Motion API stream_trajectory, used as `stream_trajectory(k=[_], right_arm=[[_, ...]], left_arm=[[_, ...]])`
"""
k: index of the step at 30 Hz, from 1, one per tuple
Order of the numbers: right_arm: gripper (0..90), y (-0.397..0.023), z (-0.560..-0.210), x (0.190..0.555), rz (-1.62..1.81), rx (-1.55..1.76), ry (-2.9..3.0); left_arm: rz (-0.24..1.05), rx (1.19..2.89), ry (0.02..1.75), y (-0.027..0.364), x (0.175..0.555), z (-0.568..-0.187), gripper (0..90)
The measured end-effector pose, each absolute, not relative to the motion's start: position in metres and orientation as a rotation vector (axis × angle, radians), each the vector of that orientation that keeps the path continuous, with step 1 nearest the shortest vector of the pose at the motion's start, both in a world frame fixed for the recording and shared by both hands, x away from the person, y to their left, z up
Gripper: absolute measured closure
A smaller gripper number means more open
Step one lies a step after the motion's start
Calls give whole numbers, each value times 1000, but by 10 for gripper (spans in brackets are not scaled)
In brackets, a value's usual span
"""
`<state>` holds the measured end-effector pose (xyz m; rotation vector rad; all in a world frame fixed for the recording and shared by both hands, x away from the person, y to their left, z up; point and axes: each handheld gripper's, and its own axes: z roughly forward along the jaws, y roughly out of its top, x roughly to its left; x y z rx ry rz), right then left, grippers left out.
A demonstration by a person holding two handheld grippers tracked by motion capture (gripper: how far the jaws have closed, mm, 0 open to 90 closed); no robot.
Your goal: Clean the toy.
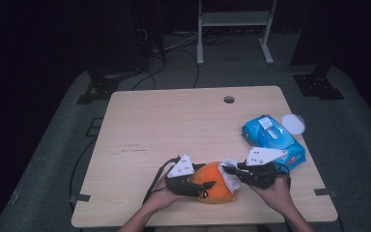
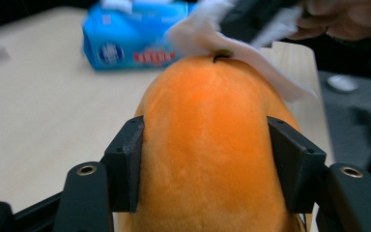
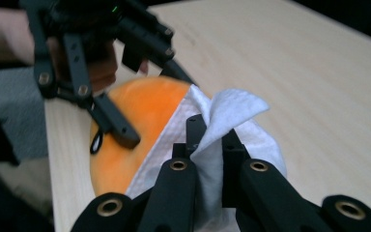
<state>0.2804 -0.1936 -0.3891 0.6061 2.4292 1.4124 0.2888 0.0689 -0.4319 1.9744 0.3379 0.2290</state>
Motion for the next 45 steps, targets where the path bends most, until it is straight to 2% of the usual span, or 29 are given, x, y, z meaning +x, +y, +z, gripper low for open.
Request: stream_trajectory(k=[1,2,5,7,15,28,38,45], right_arm=[[867,-194,-387,281,1414,612,2410],[867,-195,-385,282,1424,623,2400],[866,-195,-389,286,1426,639,2415],[866,-195,-398,289,1418,653,2447],[865,-210,-408,292,1398,735,2492],[866,-186,-393,279,1427,602,2470],[866,-205,-399,282,1401,672,2496],[866,-189,-390,274,1459,582,2508]], left_arm=[[327,1976,282,64,284,-430,383],[343,1979,268,64,283,-430,381],[328,1988,267,67,288,-435,352],[275,2002,279,72,292,-437,333],[199,2017,268,86,294,-441,325],[245,2029,273,73,287,-439,307],[232,2022,306,75,290,-440,307],[236,2013,324,69,290,-440,295]])
